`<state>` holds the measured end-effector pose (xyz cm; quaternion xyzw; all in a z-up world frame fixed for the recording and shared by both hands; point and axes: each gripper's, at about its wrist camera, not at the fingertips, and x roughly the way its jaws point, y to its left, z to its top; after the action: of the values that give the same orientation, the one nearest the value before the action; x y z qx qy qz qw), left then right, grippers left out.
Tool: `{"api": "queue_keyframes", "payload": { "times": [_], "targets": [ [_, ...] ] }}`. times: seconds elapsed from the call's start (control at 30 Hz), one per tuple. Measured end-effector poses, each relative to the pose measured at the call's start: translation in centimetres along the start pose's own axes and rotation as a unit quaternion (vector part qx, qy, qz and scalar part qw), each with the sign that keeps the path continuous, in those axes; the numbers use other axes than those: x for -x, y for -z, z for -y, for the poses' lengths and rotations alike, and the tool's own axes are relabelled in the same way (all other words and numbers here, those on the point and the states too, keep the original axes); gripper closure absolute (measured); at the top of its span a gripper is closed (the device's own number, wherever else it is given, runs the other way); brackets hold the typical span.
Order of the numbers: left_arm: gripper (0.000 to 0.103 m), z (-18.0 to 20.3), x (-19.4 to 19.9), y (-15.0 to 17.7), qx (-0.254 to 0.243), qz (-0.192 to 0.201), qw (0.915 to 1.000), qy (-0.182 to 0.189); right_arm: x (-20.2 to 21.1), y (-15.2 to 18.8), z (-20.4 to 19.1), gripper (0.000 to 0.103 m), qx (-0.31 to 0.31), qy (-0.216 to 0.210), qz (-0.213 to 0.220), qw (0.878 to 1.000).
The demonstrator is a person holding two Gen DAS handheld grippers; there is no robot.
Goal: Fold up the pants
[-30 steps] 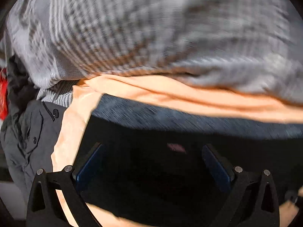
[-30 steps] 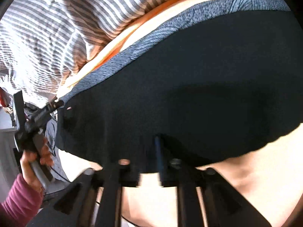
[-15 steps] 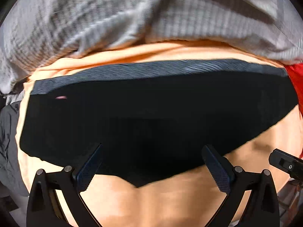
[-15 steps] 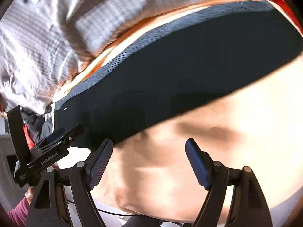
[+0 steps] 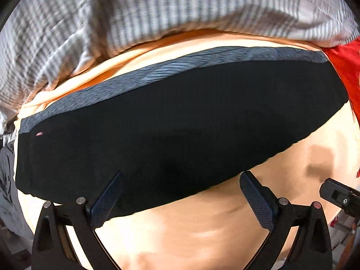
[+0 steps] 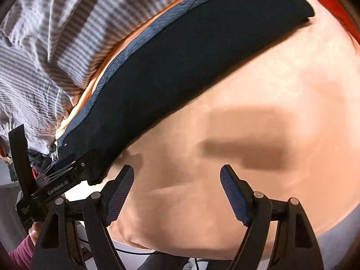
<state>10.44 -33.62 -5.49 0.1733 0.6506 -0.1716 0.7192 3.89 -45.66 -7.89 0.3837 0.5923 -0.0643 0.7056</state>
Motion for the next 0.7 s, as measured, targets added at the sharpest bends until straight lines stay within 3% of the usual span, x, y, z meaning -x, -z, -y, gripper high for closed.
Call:
{"api": "queue_keyframes", "payload": {
  "times": [0.23,0.7],
  "targets": [
    [0.000,4.3,0.4,-1.1,-0.007,-0.001,1.0000,0.005,2.0,-1.6,2.9,0.021,-0.005,0.002,0.008,1.000],
    [0.000,7.8,0.8,-2.4,0.012,-0.013,0.9998,0.006,3.1,-3.7,5.9,0.021,-0.001,-0.012,0.008,1.000]
  ]
}}
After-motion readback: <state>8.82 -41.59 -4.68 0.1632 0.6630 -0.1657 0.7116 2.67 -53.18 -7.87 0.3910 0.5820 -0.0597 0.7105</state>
